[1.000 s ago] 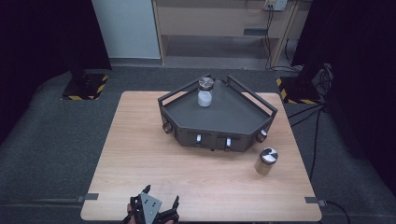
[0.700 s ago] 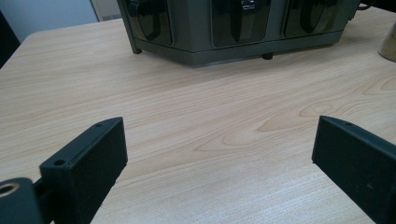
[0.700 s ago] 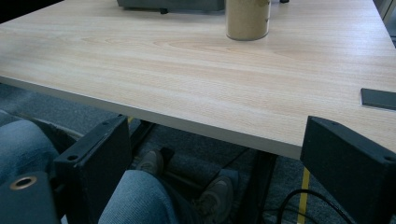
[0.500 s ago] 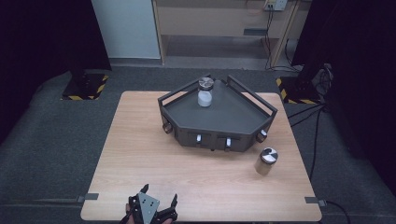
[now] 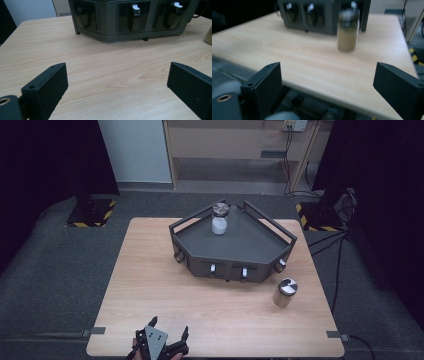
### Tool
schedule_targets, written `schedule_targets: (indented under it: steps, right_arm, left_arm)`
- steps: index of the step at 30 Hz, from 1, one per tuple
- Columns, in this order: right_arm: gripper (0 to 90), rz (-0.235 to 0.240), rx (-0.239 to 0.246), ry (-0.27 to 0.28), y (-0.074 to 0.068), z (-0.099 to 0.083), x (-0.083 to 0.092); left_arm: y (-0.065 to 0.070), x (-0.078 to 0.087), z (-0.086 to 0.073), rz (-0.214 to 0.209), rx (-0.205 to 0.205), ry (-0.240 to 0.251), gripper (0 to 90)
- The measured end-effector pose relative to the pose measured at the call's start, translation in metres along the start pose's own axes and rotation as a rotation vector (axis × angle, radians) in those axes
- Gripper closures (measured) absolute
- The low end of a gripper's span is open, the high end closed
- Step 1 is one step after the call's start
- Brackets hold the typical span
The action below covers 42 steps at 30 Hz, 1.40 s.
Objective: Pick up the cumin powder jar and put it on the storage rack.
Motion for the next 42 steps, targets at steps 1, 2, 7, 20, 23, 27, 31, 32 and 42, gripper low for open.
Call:
schedule_targets:
  steps: [1, 2, 7, 20, 23, 27, 31, 32, 42]
  right_arm:
    - [8.8, -0.002, 0.005, 0.010, 0.000, 0.005, 0.001]
    - [8.8, -0.006, 0.016, 0.025, -0.001, 0.012, 0.002]
    - [8.8, -0.014, 0.062, 0.034, 0.003, 0.040, -0.005]
    - [8.7, -0.042, 0.091, 0.054, 0.016, 0.072, -0.062]
    - [8.6, -0.045, 0.098, 0.035, 0.020, 0.073, -0.079]
    - [8.6, -0.045, 0.098, 0.017, 0.023, 0.072, -0.093]
    - [8.6, -0.050, 0.094, -0.010, 0.027, 0.068, -0.112]
    - [8.6, -0.050, 0.094, -0.010, 0.027, 0.068, -0.112]
    - [8.8, -0.067, 0.084, -0.045, 0.036, 0.059, -0.142]
  left_arm:
    - [0.000, 0.000, -0.001, -0.004, 0.001, -0.003, 2.4]
    - [-0.001, 0.000, -0.001, -0.006, 0.001, -0.004, 2.3]
    - [-0.003, -0.002, 0.000, -0.012, 0.008, -0.002, 2.3]
    - [-0.006, -0.003, 0.000, -0.020, 0.007, 0.003, 2.4]
    - [-0.006, -0.003, 0.001, -0.022, 0.007, 0.006, 2.4]
    - [-0.007, -0.003, 0.001, -0.024, 0.010, 0.005, 2.3]
    - [-0.007, -0.004, 0.001, -0.025, 0.013, 0.004, 2.3]
    - [-0.007, -0.004, 0.001, -0.025, 0.013, 0.004, 2.3]
    - [-0.008, -0.003, 0.001, -0.028, 0.016, 0.004, 2.4]
Point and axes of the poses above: each handheld gripper's, and its own axes: x roughly backward along the jaws, z roughly out of its top, y roughly to its right, the point moved 9 cm from there along -x, roughly forward along the jaws, and after that the axes turned 7 degrees about -x, right-handed, at the moved point
